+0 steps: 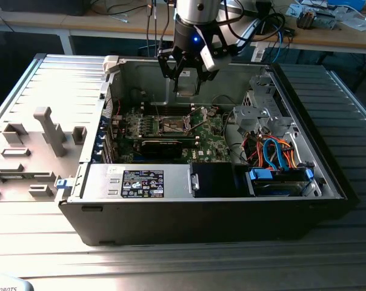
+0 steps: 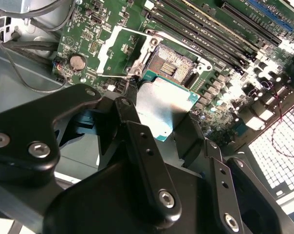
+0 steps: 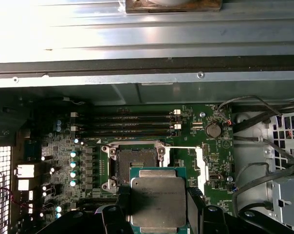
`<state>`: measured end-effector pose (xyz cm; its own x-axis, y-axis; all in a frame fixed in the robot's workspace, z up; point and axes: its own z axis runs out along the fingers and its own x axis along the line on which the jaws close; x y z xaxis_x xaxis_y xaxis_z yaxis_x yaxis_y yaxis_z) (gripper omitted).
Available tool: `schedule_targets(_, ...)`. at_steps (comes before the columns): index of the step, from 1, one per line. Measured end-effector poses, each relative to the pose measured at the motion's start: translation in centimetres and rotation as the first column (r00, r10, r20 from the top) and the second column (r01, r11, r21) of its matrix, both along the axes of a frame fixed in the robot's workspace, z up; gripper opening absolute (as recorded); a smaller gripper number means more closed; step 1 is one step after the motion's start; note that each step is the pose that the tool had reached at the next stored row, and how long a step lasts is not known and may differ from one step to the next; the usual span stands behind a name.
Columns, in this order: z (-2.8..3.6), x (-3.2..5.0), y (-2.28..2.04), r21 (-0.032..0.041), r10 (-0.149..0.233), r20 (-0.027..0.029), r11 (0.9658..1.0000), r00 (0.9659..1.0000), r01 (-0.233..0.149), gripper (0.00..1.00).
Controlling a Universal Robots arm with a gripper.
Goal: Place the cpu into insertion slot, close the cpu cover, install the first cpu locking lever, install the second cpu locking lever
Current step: 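Place the cpu into insertion slot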
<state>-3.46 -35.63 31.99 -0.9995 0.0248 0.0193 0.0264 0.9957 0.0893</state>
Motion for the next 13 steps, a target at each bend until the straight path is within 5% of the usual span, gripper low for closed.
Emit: schedule_targets(13, -0.33, 0.00, 0.00, 0.0000, 0.000, 0.0000, 1.0000, 1.0000, 0.000, 0.54)
